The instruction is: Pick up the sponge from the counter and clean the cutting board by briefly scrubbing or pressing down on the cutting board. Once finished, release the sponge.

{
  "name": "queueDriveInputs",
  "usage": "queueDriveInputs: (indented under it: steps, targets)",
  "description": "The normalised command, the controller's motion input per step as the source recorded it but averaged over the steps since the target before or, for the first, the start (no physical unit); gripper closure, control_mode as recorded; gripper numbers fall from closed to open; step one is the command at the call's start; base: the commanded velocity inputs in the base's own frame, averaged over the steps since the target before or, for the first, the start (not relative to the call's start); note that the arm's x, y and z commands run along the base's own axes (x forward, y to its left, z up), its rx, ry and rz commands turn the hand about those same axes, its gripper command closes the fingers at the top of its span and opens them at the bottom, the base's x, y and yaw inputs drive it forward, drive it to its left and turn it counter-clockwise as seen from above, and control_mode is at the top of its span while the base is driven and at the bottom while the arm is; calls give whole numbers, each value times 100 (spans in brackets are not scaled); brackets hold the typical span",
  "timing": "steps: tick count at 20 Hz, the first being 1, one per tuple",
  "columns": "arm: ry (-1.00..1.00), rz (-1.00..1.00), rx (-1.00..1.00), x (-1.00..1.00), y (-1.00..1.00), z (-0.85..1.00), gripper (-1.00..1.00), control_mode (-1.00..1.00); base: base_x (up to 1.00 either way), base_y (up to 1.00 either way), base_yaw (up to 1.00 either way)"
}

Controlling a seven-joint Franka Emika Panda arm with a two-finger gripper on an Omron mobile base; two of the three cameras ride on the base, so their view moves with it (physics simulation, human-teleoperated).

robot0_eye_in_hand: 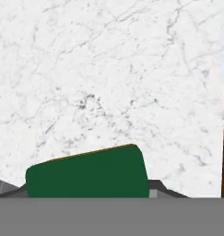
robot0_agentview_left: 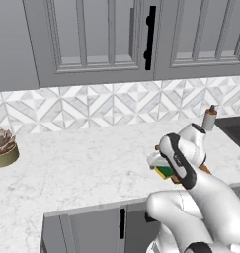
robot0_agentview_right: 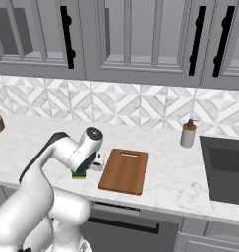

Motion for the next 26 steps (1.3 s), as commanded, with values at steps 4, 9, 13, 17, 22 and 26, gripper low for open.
queueDriveInputs:
  steps: [4, 9, 13, 17, 22, 26]
  targets:
    - [0, 0, 0, 33, 64, 0, 100, -100, 0, 0, 0]
    - [0, 0, 0, 32, 26, 1, -100, -100, 0, 0, 0]
    - [0, 0, 0, 4, 4, -14, -100, -100, 0, 0, 0]
    - [-1, -1, 0, 5, 0, -29, -100, -100, 0, 0, 0]
    - [0, 1, 0, 12, 0, 9, -100, -100, 0, 0, 0]
    - [0, 1, 0, -4, 0, 63, -100, -100, 0, 0, 0]
